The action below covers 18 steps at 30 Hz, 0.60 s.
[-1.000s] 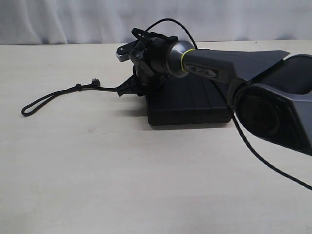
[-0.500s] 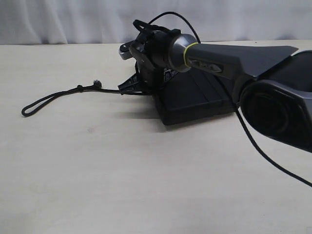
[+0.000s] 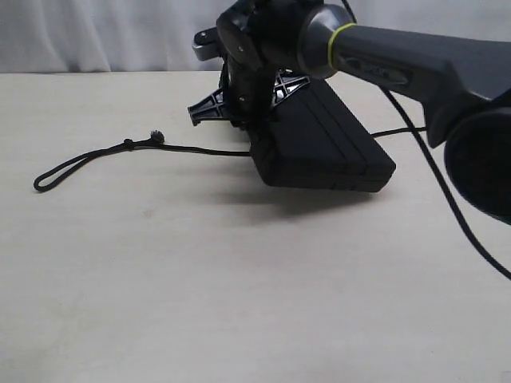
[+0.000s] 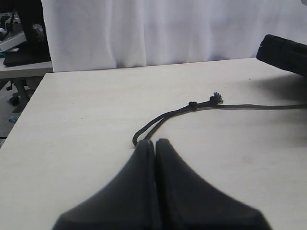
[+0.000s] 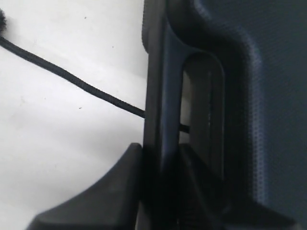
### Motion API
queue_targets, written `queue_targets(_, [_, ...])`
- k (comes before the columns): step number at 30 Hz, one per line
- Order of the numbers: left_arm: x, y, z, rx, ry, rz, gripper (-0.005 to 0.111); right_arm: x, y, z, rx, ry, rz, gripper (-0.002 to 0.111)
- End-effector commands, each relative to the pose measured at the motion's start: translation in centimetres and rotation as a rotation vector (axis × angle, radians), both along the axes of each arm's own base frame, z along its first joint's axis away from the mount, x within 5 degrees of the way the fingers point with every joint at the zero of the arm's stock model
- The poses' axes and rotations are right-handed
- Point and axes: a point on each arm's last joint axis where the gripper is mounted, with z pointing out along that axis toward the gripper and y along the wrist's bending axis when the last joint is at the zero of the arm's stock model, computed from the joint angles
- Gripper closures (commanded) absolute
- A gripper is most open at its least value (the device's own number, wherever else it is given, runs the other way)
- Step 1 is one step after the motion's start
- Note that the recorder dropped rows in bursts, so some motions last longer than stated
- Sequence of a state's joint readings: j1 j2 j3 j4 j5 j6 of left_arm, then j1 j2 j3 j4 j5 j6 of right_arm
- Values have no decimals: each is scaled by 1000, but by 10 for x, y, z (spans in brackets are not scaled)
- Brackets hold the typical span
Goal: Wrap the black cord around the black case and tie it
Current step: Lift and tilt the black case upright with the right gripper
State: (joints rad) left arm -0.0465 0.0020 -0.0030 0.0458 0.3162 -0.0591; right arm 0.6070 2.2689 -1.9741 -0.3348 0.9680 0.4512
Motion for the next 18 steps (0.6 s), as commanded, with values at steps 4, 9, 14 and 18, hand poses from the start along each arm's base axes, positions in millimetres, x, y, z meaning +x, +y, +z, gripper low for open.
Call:
queue_targets(4, [0, 0, 0, -11, -5, 1, 107, -12, -13, 59, -30, -84, 49, 104])
queue_targets(9, [0, 0, 0, -11, -5, 1, 107, -20, -20, 84, -20, -108, 46, 104])
queue_targets(14, [0, 0, 0, -11, -5, 1, 107, -27, -24, 102, -7, -135, 49, 104])
queue_targets(18, [0, 0, 0, -11, -5, 1, 107, -31, -25, 108, -5, -124, 70, 104])
